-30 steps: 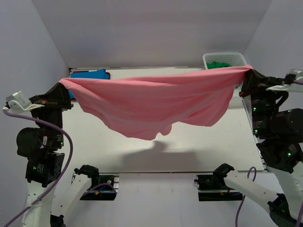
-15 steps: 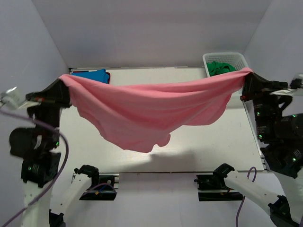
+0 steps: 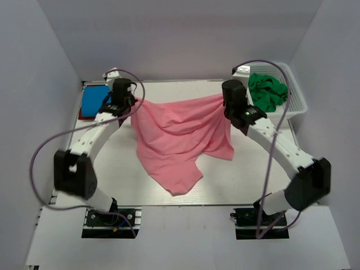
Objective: Fold and stack the t-shirts
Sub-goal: Flatten out the tshirt
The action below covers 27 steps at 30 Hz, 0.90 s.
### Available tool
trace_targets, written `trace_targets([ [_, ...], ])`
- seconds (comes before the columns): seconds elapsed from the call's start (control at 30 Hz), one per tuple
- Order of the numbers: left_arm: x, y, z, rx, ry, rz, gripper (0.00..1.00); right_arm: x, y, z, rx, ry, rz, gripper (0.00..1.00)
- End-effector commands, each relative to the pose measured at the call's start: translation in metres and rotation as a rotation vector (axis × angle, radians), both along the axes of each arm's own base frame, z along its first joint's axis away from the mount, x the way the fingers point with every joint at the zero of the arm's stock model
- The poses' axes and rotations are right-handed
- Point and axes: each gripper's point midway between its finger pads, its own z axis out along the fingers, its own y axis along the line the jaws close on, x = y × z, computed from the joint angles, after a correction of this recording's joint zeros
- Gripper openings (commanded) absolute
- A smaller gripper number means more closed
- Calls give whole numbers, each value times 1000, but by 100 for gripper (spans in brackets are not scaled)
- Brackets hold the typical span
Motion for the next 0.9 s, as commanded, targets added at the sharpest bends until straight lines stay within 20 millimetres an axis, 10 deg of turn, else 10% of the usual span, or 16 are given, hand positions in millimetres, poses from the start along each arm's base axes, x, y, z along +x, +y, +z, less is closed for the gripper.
trace_targets([
  [0.0, 37, 6, -21, 34, 38, 62, 0, 37, -12, -20, 70, 9, -58, 0],
  [0.2, 103, -5, -63, 39, 89, 48, 0, 119, -13, -88, 26, 138, -17, 0],
  [0.23, 112, -7, -88, 49, 129, 48, 0, 137, -17, -65, 45, 86, -19, 0],
  [0.3, 132, -6, -85, 49, 102, 53, 0, 161, -17, -111, 7, 164, 10, 0],
  [0.4, 159, -13, -102, 44, 106, 42, 1, 202, -18, -100, -44, 79, 23, 5],
  [0.5, 177, -19, -104, 50, 106, 28, 59, 239, -20, -99, -69, 32, 52, 30],
  [0.53, 178, -21, -104, 47, 119, 16, 99, 244, -20, -114, -73, 78, 60, 50],
  [0.57, 177, -22, -95, 52, 125, 3, 100, 248, -17, -101, -66, 62, 76, 90],
  [0.87, 97, -29, -40, 72, 174, -111, 100, 144, 22, -60, 153, 189, 322, 90],
])
